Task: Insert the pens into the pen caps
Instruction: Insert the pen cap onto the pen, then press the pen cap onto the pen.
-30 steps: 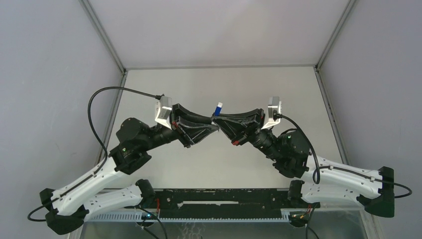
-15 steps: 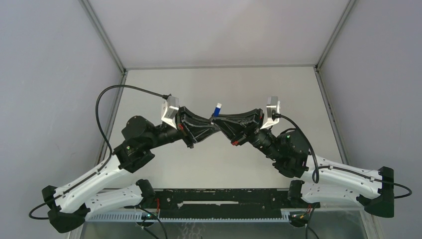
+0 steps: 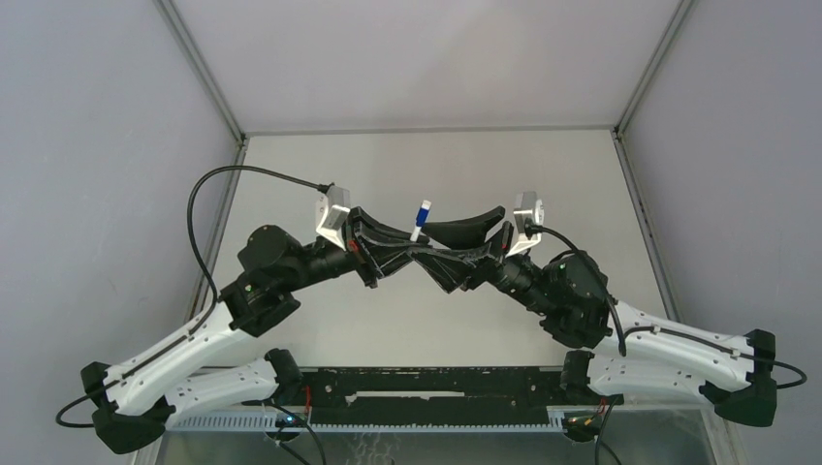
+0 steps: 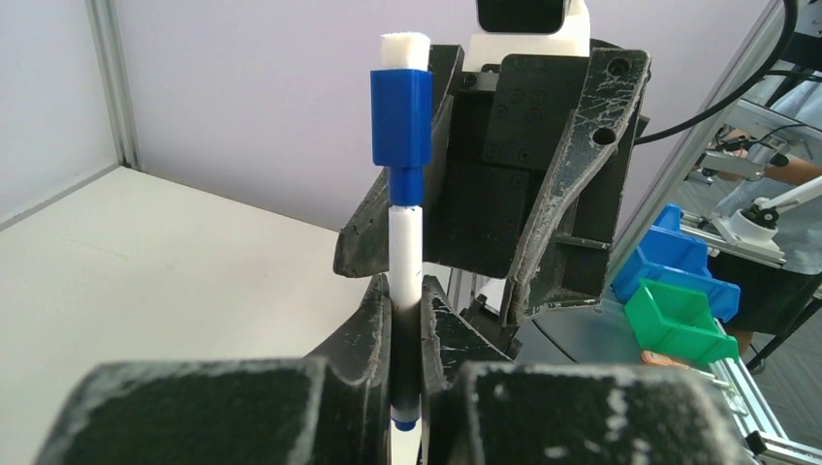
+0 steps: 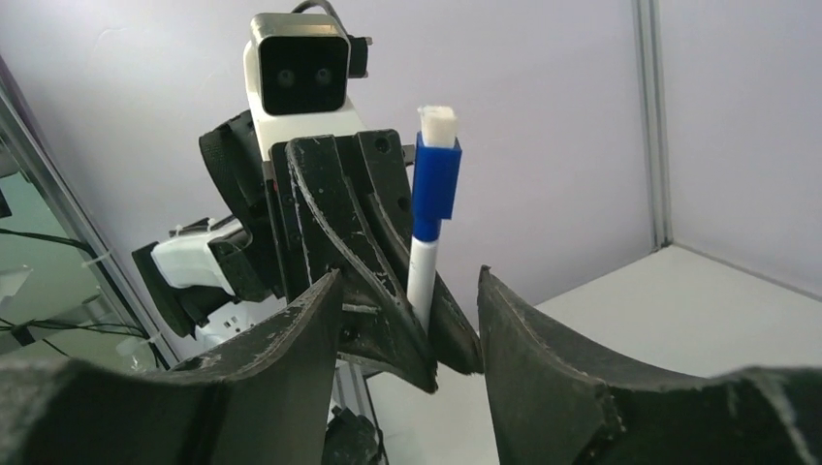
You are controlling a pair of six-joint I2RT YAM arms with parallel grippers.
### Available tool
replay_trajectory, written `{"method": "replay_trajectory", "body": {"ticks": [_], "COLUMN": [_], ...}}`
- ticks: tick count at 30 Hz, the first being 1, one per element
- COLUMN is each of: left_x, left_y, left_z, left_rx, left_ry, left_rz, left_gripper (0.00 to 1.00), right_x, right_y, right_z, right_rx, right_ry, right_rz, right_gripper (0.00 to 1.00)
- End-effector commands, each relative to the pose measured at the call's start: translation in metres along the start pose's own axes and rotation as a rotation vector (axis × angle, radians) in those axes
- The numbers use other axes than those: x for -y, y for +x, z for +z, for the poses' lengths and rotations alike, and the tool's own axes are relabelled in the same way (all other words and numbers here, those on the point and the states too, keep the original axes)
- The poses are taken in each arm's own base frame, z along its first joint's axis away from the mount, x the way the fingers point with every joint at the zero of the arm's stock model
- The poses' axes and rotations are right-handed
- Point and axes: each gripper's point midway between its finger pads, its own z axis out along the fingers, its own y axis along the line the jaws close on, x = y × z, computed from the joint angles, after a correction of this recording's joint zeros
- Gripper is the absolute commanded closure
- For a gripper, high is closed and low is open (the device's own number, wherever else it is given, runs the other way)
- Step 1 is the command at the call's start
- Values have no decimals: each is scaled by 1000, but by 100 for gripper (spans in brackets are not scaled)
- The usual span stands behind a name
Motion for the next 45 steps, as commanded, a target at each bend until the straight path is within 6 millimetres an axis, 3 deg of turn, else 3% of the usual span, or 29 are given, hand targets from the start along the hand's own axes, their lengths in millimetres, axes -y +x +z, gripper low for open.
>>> {"method": "replay_trajectory", "body": {"ticks": [1, 5, 11, 16, 22, 34, 45], "left_x": [13, 12, 17, 19, 22, 26, 27], "left_y": [-52, -49, -44, -39, -32, -23, -22], "left_z": [-6, -6, -5, -4, -2, 1, 1], "left_rx": [133, 126, 102, 89, 59, 20, 11], "left_ry": [10, 7, 43, 58, 89, 124, 134], "left_rz": [65, 62, 60, 58, 56, 48, 47], "left_gripper": [100, 100, 100, 100, 100, 100, 100], "right_x": [-3, -2, 18, 13, 13, 8, -3], "right_y": [-15, -32, -62, -84, -97, -85, -77], "right_z": [-9, -19, -29, -22, -9, 6, 8], "right_rx": [-9, 22, 81, 114, 146, 66, 31], "right_ry": [-2, 2, 114, 107, 127, 89, 21], "right_rz": [-41, -81, -79, -76, -27, 49, 59], "right_gripper": [38, 38, 41, 41, 41, 35, 40]}}
